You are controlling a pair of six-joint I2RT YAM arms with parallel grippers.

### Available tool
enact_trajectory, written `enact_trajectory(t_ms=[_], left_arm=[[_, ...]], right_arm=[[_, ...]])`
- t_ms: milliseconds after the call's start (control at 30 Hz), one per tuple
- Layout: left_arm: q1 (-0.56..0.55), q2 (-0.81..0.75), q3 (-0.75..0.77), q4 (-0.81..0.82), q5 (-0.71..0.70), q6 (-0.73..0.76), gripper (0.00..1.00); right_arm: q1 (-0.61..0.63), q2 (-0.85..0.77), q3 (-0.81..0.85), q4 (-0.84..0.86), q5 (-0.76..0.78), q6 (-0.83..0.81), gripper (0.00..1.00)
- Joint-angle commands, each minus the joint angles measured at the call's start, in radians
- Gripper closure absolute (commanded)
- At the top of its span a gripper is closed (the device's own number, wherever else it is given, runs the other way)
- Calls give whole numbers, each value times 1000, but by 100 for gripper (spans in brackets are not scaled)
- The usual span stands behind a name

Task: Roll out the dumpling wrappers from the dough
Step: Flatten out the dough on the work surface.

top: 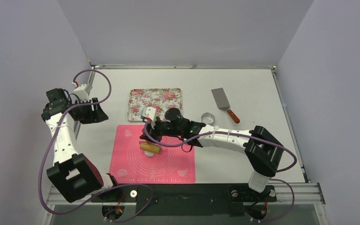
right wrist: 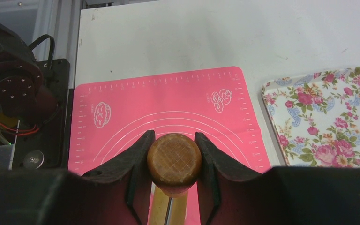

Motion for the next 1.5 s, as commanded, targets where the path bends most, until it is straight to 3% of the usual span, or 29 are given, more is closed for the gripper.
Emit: enact_trajectory(t_ms=[0, 500, 900, 1233, 1467], left_arm=[[-1, -67, -16, -8, -68, 20, 48], [-26, -85, 31, -19, -35, 59, 48], [-34, -79, 15, 30, -42, 61, 48], [-34, -68, 9, 24, -32, 62, 48], [-34, -84, 8, 20, -35, 63, 48]], right_arm=[[5, 4, -6, 152, -76, 13, 100], [-34, 61, -25, 148, 4, 42, 100], [19, 88, -90, 134, -4, 83, 100], [39, -26, 80, -23, 216, -35, 100], [86, -107, 57, 44, 150, -43, 100]])
